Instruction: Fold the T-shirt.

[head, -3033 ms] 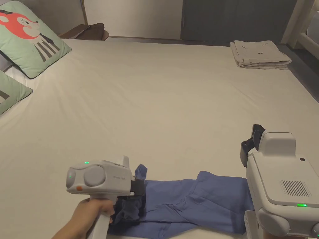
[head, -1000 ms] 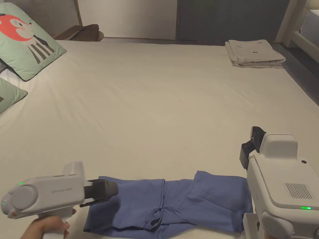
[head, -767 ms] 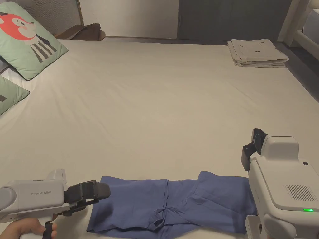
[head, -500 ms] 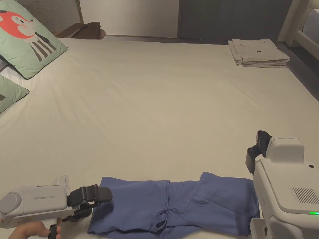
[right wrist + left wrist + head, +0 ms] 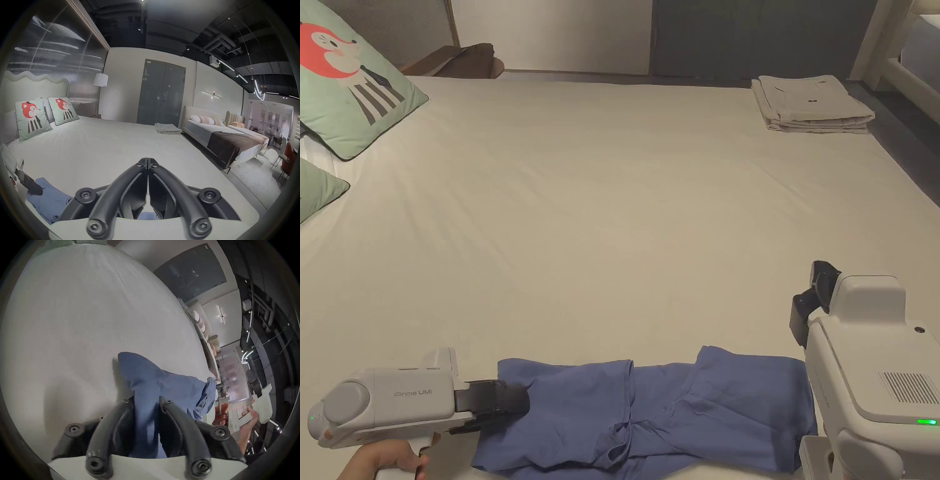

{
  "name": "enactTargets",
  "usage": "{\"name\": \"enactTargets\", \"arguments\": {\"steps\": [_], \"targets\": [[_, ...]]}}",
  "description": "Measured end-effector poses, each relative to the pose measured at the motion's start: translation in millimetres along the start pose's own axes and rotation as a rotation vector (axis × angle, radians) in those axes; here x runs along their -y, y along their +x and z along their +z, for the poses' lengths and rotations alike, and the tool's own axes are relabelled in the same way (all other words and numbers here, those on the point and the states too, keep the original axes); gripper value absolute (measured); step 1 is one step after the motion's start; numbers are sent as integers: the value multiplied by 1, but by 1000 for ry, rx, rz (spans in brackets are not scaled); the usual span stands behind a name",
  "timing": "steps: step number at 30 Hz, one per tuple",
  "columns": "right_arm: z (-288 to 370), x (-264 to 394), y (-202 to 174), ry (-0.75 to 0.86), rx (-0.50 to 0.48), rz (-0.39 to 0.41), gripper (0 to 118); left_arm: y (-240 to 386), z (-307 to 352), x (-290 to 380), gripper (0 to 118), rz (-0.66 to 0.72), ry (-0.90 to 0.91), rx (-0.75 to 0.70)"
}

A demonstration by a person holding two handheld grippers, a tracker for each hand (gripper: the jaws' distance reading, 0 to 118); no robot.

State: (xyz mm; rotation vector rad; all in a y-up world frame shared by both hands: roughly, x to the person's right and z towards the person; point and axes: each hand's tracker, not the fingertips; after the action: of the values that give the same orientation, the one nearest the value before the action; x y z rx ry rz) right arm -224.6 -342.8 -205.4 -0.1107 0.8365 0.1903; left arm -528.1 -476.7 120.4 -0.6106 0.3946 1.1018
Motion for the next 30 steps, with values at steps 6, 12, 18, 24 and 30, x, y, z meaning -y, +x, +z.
{"name": "enactTargets", "arguments": {"steps": [6,12,18,24,30], "targets": [[0,-2,0,9,-3,-6,0,22,25,2,10,-56,24,-16],[-1,-4,-2,16,-17,-15,0,3,69,-14,10,-82,80,-131],[2,-4,-4,23,-34,-21,0,13,85,-16,10,-96,102,-273],[5,-5,-2,29,-42,-20,0,96,52,-5,10,-125,98,-348],[9,-6,9,37,-41,-32,0,165,1,0,10,-238,51,-251]]}}
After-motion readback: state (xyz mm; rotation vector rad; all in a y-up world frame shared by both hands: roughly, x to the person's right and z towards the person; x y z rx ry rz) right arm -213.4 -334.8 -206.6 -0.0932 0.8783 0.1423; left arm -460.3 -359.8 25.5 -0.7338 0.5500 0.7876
